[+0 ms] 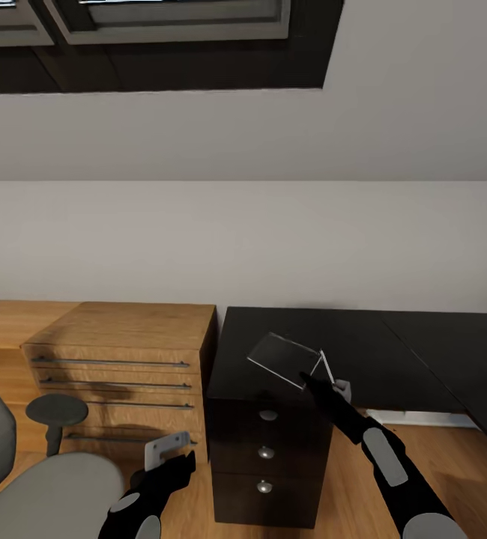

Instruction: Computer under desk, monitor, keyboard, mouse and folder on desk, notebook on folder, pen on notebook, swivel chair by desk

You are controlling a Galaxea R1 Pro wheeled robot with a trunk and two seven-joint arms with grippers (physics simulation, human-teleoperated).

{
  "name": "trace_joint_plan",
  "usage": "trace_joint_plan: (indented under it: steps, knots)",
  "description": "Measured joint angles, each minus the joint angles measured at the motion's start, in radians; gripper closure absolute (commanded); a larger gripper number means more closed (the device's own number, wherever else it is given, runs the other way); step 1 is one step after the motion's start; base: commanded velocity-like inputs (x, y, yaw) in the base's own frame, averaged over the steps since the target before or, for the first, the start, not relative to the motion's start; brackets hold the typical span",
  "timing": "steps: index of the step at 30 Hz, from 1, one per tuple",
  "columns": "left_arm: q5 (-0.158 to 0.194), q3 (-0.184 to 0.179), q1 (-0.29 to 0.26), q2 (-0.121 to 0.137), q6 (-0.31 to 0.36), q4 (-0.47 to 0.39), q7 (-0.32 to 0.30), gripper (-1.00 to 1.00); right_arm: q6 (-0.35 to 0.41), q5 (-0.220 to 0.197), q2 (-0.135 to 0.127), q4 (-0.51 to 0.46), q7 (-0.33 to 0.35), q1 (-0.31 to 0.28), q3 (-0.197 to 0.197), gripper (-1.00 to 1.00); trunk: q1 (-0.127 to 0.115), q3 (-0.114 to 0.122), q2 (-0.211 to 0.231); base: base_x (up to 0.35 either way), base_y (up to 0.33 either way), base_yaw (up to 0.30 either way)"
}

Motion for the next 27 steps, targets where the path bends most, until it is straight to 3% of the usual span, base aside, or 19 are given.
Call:
trace_joint_plan:
  steps: [3, 8, 20, 27]
  knots:
    - [0.001, -0.001, 0.0, 0.0, 0.0, 0.0, 0.0, -1.0, 0.005, 0.003, -0.003, -0.066, 0.0, 0.015, 0.0, 1.0, -0.012, 0.009, 0.021, 0.0, 0.0, 0.0]
    - [0.001, -0.001, 0.0, 0.0, 0.0, 0.0, 0.0, -1.0, 0.006, 0.007, -0.006, -0.097, -0.001, 0.027, 0.0, 1.0, -0.031, 0.025, 0.056, 0.0, 0.0, -0.029]
    - [0.0, -0.002, 0.0, 0.0, -0.002, 0.016, -0.003, -1.0, 0.007, 0.01, -0.023, -0.111, -0.002, 0.031, -0.003, 1.0, -0.031, 0.025, 0.056, -0.003, 0.0, -0.256]
    - [0.0, -0.006, 0.0, 0.0, -0.003, 0.02, -0.003, -1.0, 0.008, 0.007, -0.032, -0.111, -0.003, 0.031, -0.006, 1.0, -0.03, 0.025, 0.056, -0.227, -0.003, -0.294]
